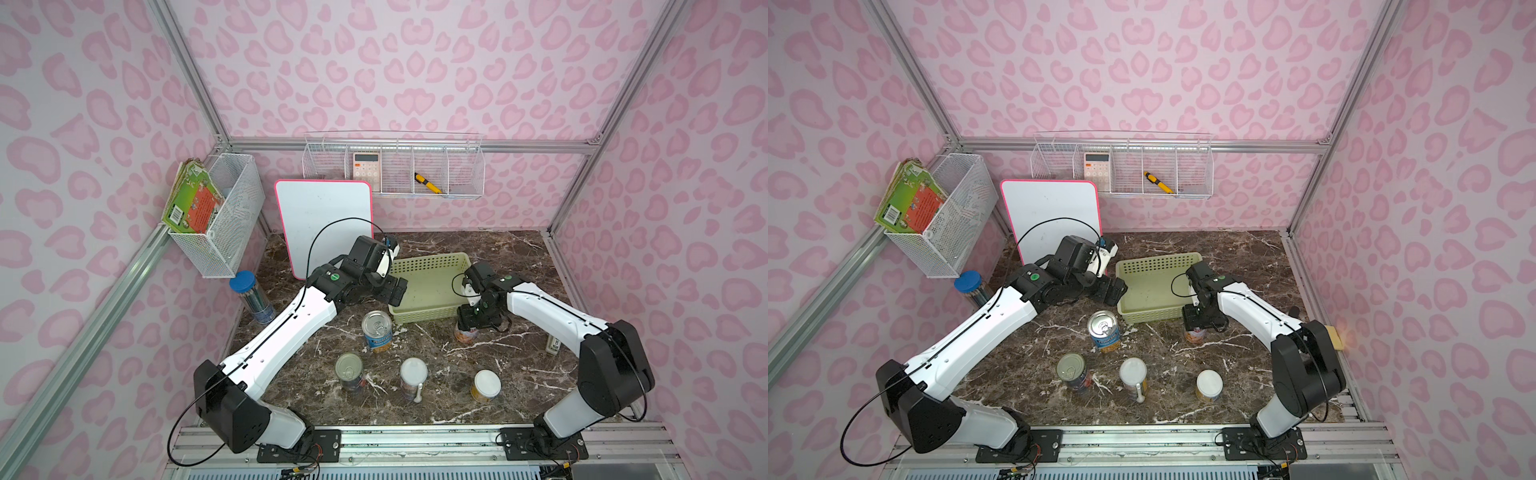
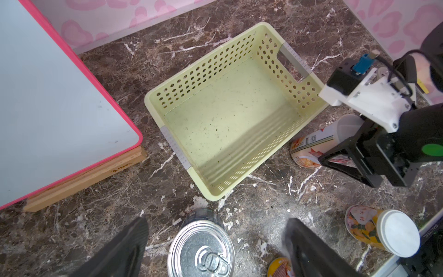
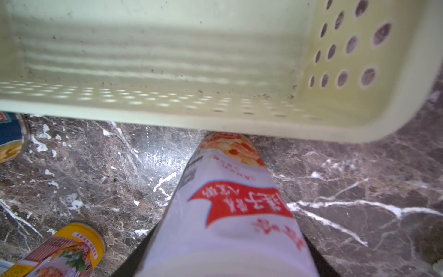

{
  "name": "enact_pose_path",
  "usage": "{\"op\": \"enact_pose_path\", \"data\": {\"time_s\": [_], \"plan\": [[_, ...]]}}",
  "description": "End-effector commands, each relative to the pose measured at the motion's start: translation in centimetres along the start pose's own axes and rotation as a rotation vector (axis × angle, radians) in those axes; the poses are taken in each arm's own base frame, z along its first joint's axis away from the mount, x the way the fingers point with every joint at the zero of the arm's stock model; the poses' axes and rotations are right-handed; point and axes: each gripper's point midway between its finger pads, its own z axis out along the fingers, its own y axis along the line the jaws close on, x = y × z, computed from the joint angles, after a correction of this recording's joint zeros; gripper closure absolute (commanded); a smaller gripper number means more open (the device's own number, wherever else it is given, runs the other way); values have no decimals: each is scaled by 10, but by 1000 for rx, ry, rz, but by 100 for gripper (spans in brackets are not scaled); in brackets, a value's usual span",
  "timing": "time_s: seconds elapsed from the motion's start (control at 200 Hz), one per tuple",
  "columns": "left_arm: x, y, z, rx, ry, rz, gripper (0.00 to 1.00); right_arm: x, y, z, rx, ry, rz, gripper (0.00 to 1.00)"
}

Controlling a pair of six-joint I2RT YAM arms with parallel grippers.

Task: Put the canned food in the basket
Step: Pick up the canned food from the center of the board, then place the canned food in the basket.

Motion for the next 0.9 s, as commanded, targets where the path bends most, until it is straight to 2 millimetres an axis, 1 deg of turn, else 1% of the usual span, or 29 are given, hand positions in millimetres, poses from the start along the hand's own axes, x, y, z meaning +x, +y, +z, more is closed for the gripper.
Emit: {"op": "enact_pose_path", "data": {"time_s": [0.0,0.06,0.135,0.16,0.25,0.285,0.29,0.32,0.345,0.36,0.42,0.43,0.485,0.525,0.555,0.575,0.62,0.645,0.7,0.755,0.81,0.895], "plan": [[0,0,3,-5,1,2,6,-13,4,-15,12,-44,-38,49],[2,1,3,-5,9,1,6,-17,8,-29,9,-60,-48,56],[3,2,3,-10,17,1,6,-23,12,-57,19,-92,-65,60],[3,1,1,-9,18,1,6,-31,14,-74,22,-126,-69,60],[3,0,-10,-5,17,-3,6,-52,19,-121,26,-225,-82,60],[2,0,-14,-1,11,-6,6,-61,20,-133,32,-264,-81,61],[2,0,-14,1,9,-7,6,-65,20,-137,33,-282,-80,61],[1,-2,-18,10,3,-8,6,-78,23,-148,27,-327,-84,61],[2,-3,-21,17,-2,-10,6,-85,25,-151,17,-340,-89,61],[2,-4,-23,21,-6,-11,6,-94,26,-153,11,-351,-93,61],[2,-4,-28,28,-18,-14,6,-114,24,-151,45,-347,-96,62],[2,-4,-29,28,-20,-15,6,-118,24,-153,48,-351,-98,62],[2,-4,-34,25,-31,-14,6,-137,30,-146,46,-333,-110,61],[3,-4,-37,25,-37,-9,6,-150,29,-136,54,-320,-119,61],[4,-4,-39,24,-40,-5,6,-158,26,-126,79,-302,-123,62],[4,-3,-39,23,-40,-3,6,-163,23,-123,88,-302,-125,62],[6,-3,-39,22,-40,0,5,-173,16,-107,64,-290,-117,62],[7,-3,-39,22,-40,1,5,-175,12,-98,48,-270,-122,63],[10,-2,-38,20,-32,3,5,-177,-5,-81,65,-233,-99,63],[14,-1,-36,17,-21,3,5,-175,-17,-71,75,-205,-79,64],[17,-2,-34,20,-13,1,5,-173,-19,-63,54,-184,-79,64],[20,-4,-32,31,-2,-2,5,-163,-24,-38,71,-118,-81,64]]}}
